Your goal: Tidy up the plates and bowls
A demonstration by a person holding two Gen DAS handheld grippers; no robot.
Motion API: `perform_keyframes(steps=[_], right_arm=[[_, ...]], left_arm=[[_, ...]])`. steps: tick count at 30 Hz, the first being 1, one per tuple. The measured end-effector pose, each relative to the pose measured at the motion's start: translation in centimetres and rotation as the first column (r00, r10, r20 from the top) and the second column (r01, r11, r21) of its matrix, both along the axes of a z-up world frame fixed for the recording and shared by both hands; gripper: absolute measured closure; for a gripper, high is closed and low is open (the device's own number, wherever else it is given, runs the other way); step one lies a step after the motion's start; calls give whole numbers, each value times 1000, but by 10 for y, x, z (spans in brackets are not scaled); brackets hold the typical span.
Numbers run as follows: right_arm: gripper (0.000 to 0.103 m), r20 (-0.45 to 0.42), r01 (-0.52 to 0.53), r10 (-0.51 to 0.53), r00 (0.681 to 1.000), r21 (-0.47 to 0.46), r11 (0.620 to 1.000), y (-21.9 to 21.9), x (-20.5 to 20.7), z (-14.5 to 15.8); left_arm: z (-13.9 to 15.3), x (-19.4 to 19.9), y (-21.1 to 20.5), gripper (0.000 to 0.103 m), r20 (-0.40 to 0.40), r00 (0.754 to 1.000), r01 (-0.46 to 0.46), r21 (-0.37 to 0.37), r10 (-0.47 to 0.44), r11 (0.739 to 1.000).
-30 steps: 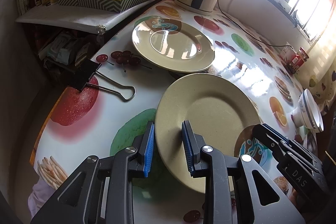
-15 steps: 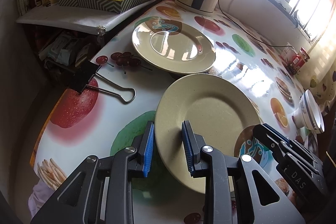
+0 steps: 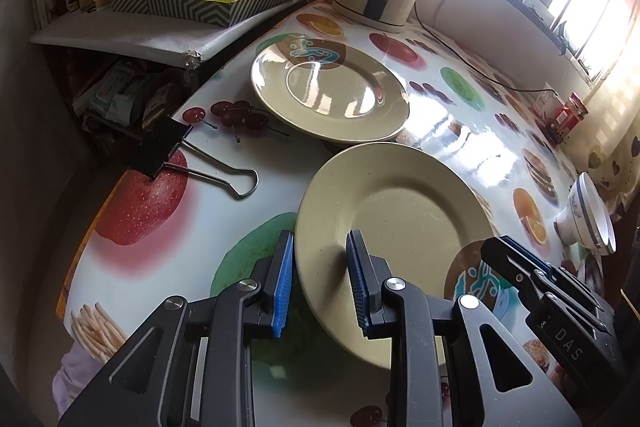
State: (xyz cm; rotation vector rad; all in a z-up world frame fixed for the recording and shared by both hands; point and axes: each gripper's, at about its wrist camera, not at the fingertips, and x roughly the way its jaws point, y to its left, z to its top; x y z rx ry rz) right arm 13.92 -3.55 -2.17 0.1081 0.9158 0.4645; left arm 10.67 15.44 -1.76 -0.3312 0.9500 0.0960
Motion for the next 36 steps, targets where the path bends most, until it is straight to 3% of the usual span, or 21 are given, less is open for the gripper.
perform_keyframes(steps=[4, 20, 32, 36], right_arm=[[76, 0, 6, -6, 1000, -4, 1000, -1, 0, 1], [65, 47, 19, -19, 999, -6, 1000, -6, -2, 8], [57, 84, 14, -12, 996, -17, 1000, -4, 8, 17], [55, 92, 6, -5, 996, -13, 1000, -2, 18, 23]], left_arm=[[1, -1, 0, 76, 2, 1000, -6, 7, 6, 1000], [10, -3, -1, 76, 22, 999, -25, 123, 23, 992], [24, 2, 6, 76, 53, 998, -43, 162, 35, 986], [28, 8, 14, 76, 62, 997, -48, 137, 39, 989]])
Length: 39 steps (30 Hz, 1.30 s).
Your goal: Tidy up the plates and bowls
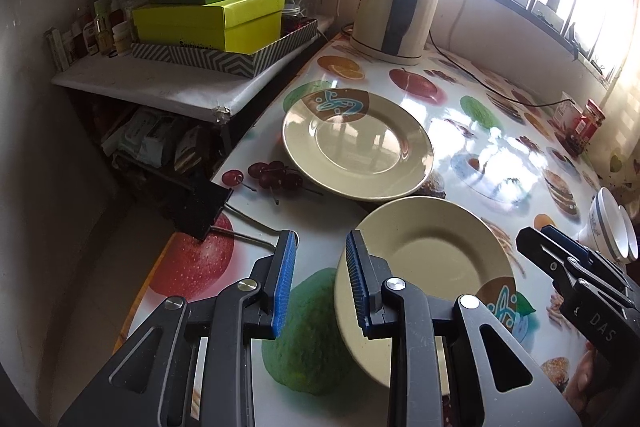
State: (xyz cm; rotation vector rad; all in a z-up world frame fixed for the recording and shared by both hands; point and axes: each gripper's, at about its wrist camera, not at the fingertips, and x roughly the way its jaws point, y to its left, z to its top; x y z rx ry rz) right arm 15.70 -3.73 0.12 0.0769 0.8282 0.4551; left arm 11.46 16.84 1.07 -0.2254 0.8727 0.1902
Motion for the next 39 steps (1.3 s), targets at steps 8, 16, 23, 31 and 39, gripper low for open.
perform_keyframes(steps=[8, 16, 23, 31, 39], right_arm=[[55, 17, -7, 7, 1000, 11, 1000, 7, 26, 16], [55, 18, -31, 31, 999, 10, 999, 20, 55, 26], [55, 24, -73, 73, 997, -10, 997, 35, 83, 30], [55, -39, -119, 118, 992, -36, 992, 48, 114, 11], [57, -84, -175, 172, 981, -31, 984, 63, 132, -3]], left_arm=[[5, 17, 19, 76, 10, 1000, -26, -28, 26, 999], [13, 42, 37, 76, 25, 999, -45, -64, 47, 997], [4, 62, 57, 76, 5, 997, -80, -94, 81, 992], [-8, 78, 68, 76, -20, 995, -97, -133, 95, 986], [-22, 94, 70, 76, -59, 994, -102, -173, 93, 980]])
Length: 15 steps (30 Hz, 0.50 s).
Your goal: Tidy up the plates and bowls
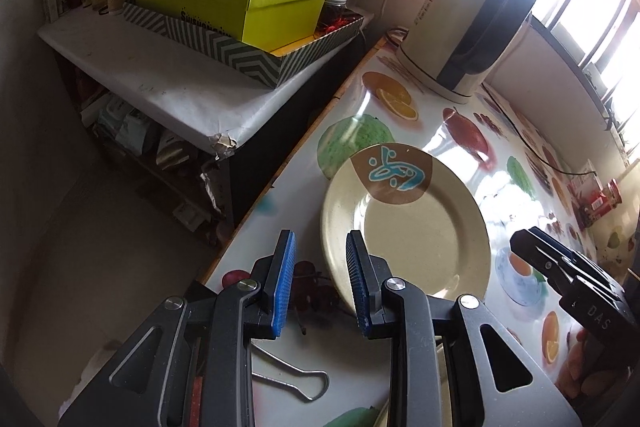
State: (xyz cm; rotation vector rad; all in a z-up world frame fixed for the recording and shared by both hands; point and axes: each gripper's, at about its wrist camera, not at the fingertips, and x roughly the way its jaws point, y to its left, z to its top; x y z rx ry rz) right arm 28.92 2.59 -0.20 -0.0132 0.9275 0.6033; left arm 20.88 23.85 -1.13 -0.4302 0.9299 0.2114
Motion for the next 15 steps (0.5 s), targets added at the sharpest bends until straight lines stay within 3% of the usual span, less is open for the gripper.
perform_keyframes(steps=[15], right_arm=[[69, -76, -35, 37, 996, 29, 999, 14, 14, -19]], left_arm=[[-8, 9, 1, 76, -15, 1000, 7, -2, -7, 1000]])
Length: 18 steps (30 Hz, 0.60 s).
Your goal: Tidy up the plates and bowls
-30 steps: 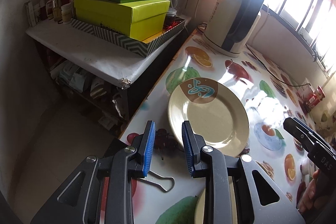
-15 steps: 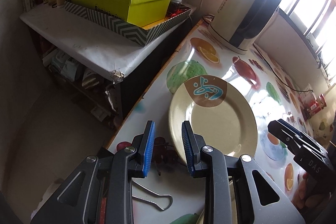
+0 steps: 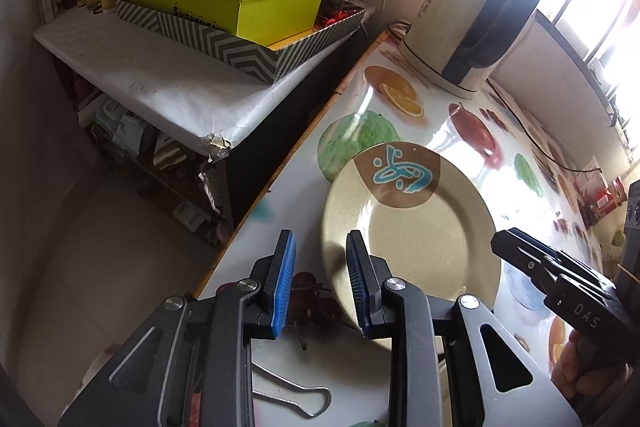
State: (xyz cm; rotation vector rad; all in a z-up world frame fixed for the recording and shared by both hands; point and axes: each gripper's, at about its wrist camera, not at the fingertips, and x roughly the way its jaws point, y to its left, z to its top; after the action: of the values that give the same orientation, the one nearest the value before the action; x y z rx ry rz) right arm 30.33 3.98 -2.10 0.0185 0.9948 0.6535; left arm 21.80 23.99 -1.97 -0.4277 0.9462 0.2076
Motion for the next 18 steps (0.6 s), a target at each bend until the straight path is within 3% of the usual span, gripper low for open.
perform_keyframes(steps=[14, 18], right_arm=[[83, -26, -10, 10, 1000, 16, 1000, 3, 3, -6], [86, -29, -10, 11, 1000, 16, 1000, 4, 4, -7]], left_arm=[[-3, 1, -2, 76, 5, 1000, 8, -24, -7, 1000], [-3, 1, -2, 84, 13, 1000, 16, -32, -16, 999]])
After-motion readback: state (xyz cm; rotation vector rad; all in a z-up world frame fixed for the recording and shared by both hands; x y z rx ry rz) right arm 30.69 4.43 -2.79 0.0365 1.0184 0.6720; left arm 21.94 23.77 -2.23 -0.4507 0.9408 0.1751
